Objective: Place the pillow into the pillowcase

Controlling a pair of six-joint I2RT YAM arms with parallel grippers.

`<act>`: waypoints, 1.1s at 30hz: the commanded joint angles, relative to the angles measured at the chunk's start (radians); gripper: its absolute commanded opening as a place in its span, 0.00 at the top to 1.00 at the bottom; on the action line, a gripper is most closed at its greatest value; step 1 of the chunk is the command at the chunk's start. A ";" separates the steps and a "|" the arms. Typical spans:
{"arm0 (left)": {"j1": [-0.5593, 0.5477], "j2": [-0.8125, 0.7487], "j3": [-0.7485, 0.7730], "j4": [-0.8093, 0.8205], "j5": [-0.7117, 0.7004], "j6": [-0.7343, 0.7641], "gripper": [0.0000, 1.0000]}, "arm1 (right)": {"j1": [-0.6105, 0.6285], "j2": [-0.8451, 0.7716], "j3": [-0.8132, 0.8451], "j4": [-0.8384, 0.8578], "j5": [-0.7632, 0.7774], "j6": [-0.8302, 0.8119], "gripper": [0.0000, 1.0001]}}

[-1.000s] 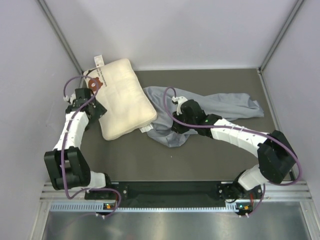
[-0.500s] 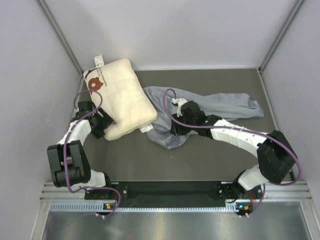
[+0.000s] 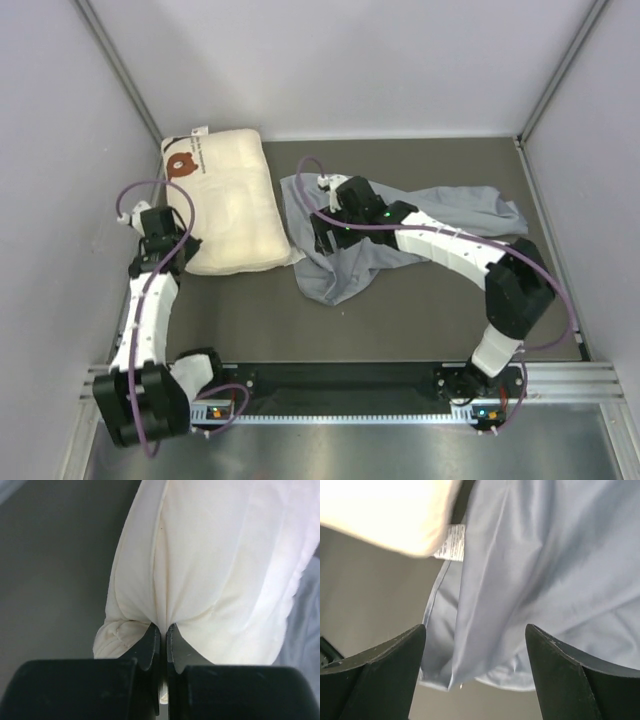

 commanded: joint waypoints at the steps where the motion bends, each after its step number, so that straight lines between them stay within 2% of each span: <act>1: 0.009 -0.131 0.043 -0.056 -0.212 0.030 1.00 | 0.035 0.102 0.134 -0.076 0.040 -0.069 0.19; 6: 0.009 -0.112 0.082 -0.109 -0.178 0.039 1.00 | 0.061 0.206 0.206 -0.102 0.061 -0.098 0.19; 12: 0.010 -0.126 0.042 -0.086 -0.108 0.016 1.00 | 0.104 0.300 0.239 -0.120 0.150 -0.115 0.20; 15: 0.009 -0.128 0.034 -0.094 -0.083 0.016 1.00 | 0.114 0.338 0.246 -0.122 0.179 -0.114 0.23; 17: 0.009 -0.135 0.028 -0.094 -0.069 0.014 1.00 | 0.115 0.353 0.254 -0.122 0.207 -0.102 0.43; 18: 0.007 -0.147 0.021 -0.096 -0.056 0.014 1.00 | 0.114 0.355 0.260 -0.122 0.244 -0.091 0.60; 22: 0.007 -0.181 0.011 -0.099 0.004 0.007 1.00 | 0.109 0.327 0.265 -0.093 0.267 -0.050 0.81; 25: -0.019 -0.201 -0.006 -0.105 0.029 -0.009 1.00 | 0.106 0.295 0.268 -0.064 0.253 -0.008 0.87; 33: -0.137 -0.224 -0.056 -0.079 0.021 -0.094 1.00 | 0.106 0.254 0.272 -0.036 0.204 0.059 0.85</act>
